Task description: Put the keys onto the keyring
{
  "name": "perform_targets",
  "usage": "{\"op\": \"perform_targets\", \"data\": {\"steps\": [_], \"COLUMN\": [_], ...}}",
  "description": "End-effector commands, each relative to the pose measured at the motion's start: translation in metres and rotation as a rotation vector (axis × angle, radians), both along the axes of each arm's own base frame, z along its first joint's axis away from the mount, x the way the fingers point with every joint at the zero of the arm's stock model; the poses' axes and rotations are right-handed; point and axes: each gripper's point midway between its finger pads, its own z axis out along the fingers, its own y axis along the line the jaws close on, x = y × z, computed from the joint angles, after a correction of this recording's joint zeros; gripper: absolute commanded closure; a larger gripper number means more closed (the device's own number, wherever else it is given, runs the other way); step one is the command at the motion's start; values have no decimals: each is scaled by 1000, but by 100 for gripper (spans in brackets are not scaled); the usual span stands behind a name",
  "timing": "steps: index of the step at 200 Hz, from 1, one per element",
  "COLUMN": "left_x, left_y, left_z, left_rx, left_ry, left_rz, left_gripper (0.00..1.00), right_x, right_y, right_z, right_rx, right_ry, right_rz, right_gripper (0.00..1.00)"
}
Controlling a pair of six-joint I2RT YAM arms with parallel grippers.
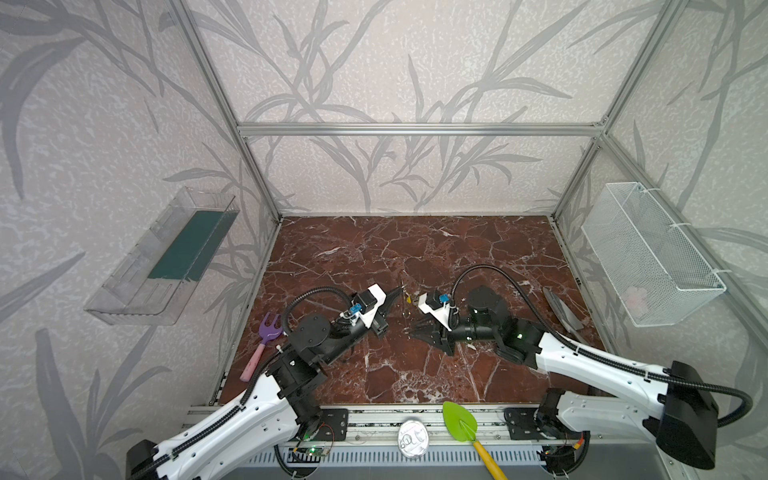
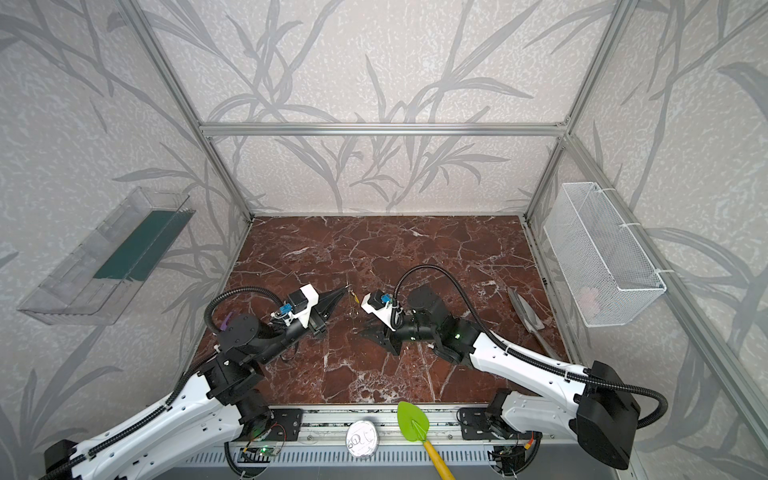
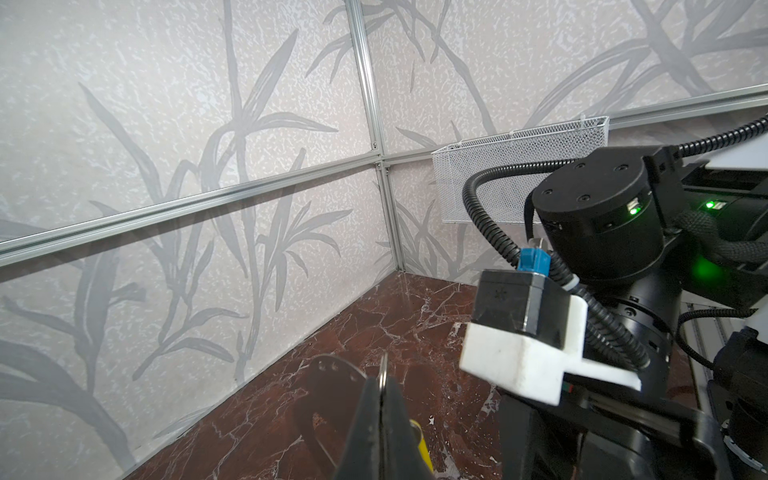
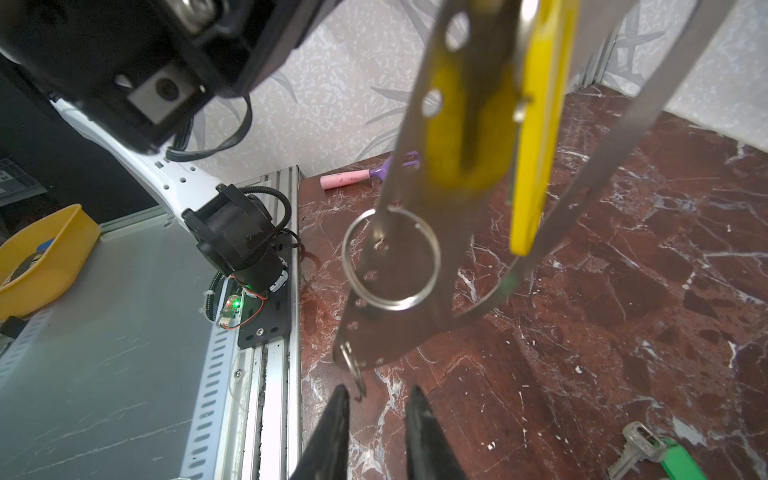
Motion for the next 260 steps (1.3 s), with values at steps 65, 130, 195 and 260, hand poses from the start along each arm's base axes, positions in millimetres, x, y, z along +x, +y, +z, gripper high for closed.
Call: {"op": "perform_targets", "data": {"steps": [65, 130, 195, 260], "left_x": [-4, -4, -4, -5], "left_y": [4, 3, 4, 6], "left_z": [26, 26, 27, 26], "left_rx": [-51, -47, -53, -53], "left_ry": [-54, -55, -56, -57], "left_rz": [1, 0, -1, 5], "left_gripper": [100, 100, 100, 100], "right_x": [-9, -18, -11, -9], "right_y": [12, 14, 16, 14], "right_z": [29, 30, 24, 28], "right_rx": [70, 78, 60, 68], "right_ry": [-17, -6, -3, -11], "right_rz": [86, 130, 100, 78], "right_gripper": [71, 71, 92, 100]}}
